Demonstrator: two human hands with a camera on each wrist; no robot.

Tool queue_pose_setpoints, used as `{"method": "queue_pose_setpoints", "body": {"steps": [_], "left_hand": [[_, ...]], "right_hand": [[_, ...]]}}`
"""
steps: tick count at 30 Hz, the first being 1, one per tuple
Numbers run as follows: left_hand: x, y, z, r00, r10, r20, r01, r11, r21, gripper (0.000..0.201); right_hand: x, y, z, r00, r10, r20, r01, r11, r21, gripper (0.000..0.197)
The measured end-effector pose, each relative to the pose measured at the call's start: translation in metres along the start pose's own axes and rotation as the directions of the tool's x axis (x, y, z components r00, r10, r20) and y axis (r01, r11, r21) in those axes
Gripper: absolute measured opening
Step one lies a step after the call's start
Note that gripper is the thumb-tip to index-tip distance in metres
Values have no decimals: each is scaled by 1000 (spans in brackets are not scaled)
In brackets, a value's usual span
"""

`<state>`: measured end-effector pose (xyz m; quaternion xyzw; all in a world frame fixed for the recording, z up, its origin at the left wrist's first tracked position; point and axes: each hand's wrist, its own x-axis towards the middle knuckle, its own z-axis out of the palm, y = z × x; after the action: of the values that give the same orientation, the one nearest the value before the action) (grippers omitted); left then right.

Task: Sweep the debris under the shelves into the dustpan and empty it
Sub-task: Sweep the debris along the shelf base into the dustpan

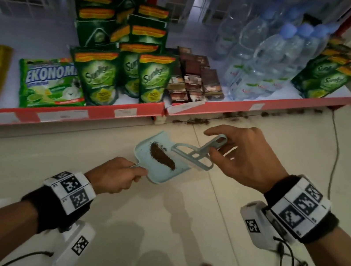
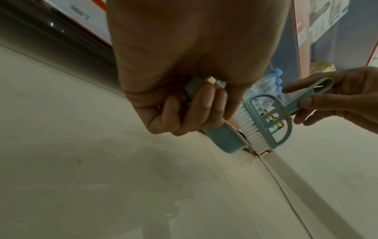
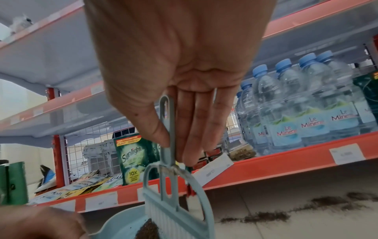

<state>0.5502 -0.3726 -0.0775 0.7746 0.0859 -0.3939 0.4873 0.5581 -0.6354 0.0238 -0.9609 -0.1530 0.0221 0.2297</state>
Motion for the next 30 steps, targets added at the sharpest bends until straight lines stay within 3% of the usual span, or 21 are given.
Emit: {"method": "queue_pose_setpoints", "body": {"steps": [2, 5, 10, 20, 25, 30], "left_hand": [[5, 15, 13, 1000, 9, -12, -9, 1000, -21, 34], [6, 30, 27, 998, -5, -70, 2, 999, -44, 35], [11, 56, 39, 994, -48, -96, 41, 997, -72, 36], [75, 47, 63, 995, -40, -94, 35, 998, -54, 37], [104, 49, 79, 993, -42, -110, 26, 990, -141, 39], [110, 51, 82, 989, 18, -146, -39, 989, -143, 40]], "right_hand": [[2, 23, -16, 999, -34, 12, 35, 999, -5, 30], [8, 50, -37, 995, -99, 9, 99, 995, 6, 17], [14, 81, -55, 991, -123, 60, 126, 991, -55, 17], [56, 115, -32, 965, -170, 199, 154, 984, 92, 15], [69, 134, -17, 979, -76, 189, 41, 982, 182, 18], [69, 130, -12, 977, 150, 152, -199, 896, 397, 19]]}}
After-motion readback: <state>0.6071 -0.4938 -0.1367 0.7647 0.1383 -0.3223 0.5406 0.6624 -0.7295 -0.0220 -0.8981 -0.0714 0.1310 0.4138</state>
